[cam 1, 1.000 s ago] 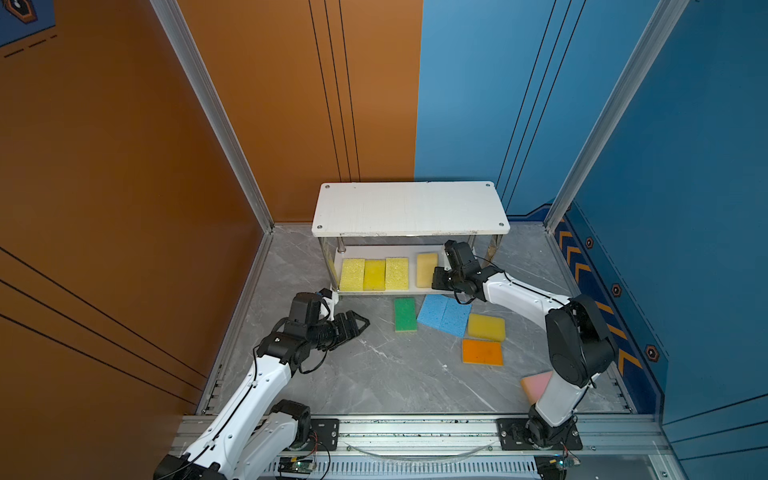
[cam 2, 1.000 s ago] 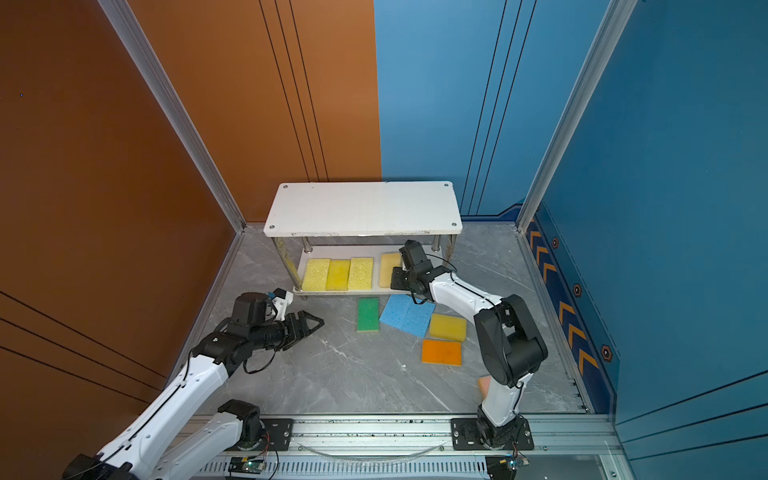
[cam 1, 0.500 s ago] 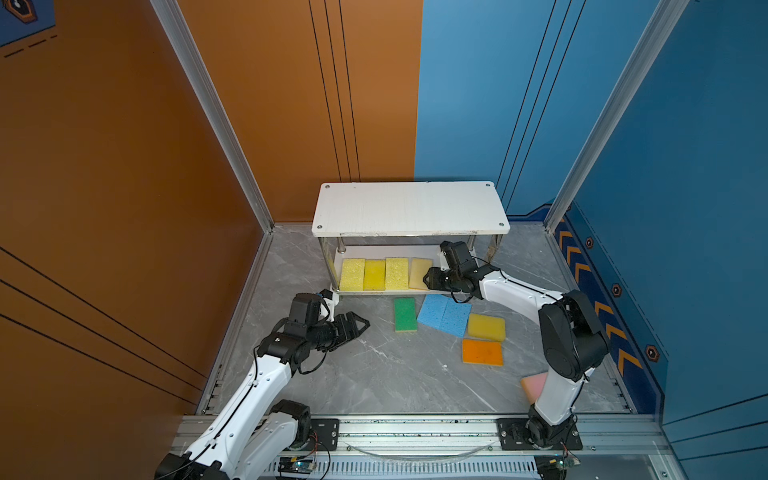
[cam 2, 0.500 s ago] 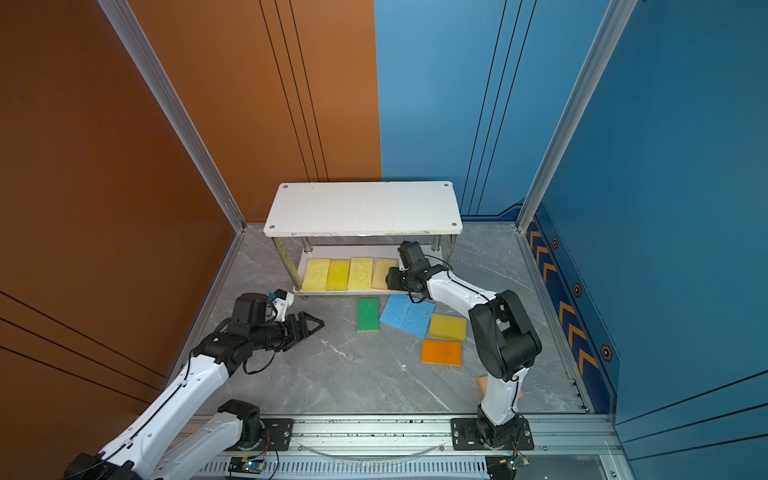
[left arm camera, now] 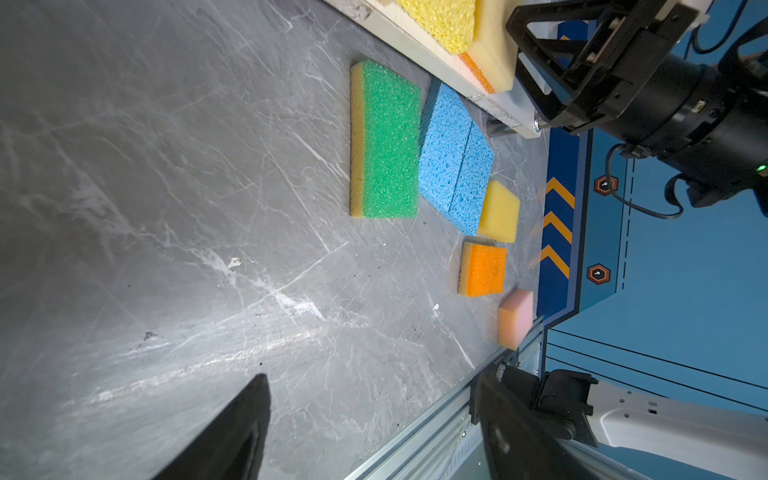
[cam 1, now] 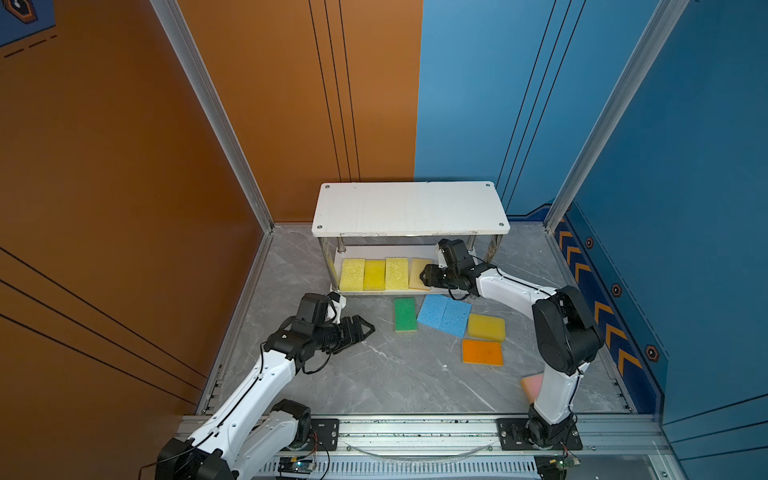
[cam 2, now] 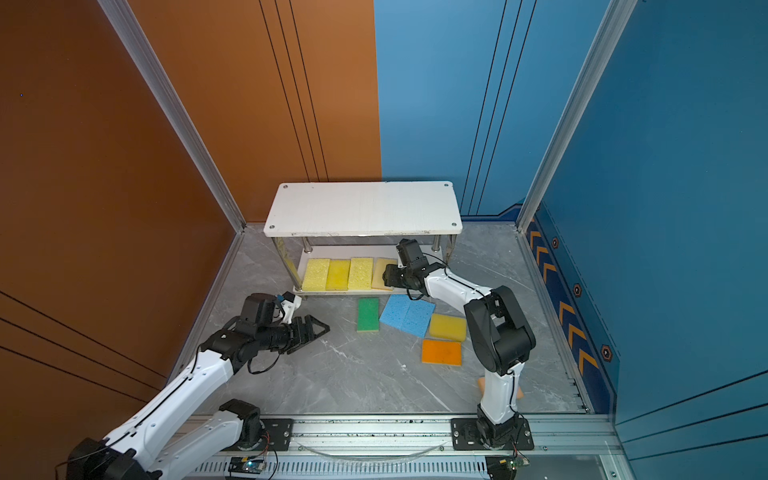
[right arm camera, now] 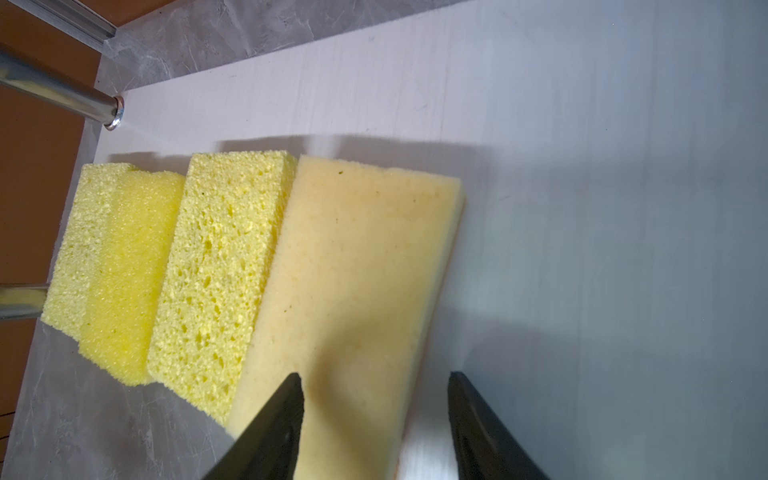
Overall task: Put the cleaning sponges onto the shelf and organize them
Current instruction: 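Lower the beige sponge onto the tier and open the right gripper, then withdraw the right gripper from the shelf while the left gripper reaches the green scrub sponge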
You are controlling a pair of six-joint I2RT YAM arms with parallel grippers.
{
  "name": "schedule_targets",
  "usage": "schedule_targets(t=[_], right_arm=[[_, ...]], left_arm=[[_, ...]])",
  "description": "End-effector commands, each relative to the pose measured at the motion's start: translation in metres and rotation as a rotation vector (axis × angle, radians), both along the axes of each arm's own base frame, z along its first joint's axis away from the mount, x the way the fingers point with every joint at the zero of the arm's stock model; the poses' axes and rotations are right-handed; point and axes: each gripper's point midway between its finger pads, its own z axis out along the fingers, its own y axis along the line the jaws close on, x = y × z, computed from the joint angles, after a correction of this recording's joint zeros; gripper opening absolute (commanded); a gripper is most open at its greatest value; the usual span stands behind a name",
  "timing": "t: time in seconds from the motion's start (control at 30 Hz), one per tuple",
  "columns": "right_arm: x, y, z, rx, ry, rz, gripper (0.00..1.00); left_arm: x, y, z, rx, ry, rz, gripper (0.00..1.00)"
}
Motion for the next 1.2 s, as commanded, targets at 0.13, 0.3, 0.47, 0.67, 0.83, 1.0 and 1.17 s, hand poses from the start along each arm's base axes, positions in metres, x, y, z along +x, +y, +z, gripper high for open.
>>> schedule_targets(t=[0.13,0.3,0.47,0.67,0.83,1.0,1.17], right_arm=[[0.017,0.010,0.009,0.050,-0.029,-0.004,0.59],[0.016,0.013,0.009,0.067,-0.030,0.016,0.60],[0.017,0.017,0.009,0.091,-0.027,0.034,0.61],[0.018,0.005,0.008,0.070,-0.031,-0.001,0.67],[0.013,-0.006,0.014,0.040,-0.054,-0.026,0.76],[-0.009,-0.010,0.031,0.002,-0.093,-0.022,0.75],[-0.040,-0.018,0.040,0.000,-0.108,-0.034,0.76]], left_arm=[[-0.002,0.003,-0.008,0.031,0.003,0.002,0.78],[0.001,0.001,-0.012,0.031,0.004,-0.001,0.78],[0.006,-0.006,-0.018,0.027,0.009,-0.014,0.78],[0.015,-0.017,-0.021,0.019,-0.003,-0.032,0.78],[0.029,-0.030,-0.023,0.015,-0.022,-0.062,0.77],[0.044,-0.043,-0.034,0.037,-0.037,-0.111,0.72],[0.056,-0.058,-0.046,0.076,-0.042,-0.183,0.66]])
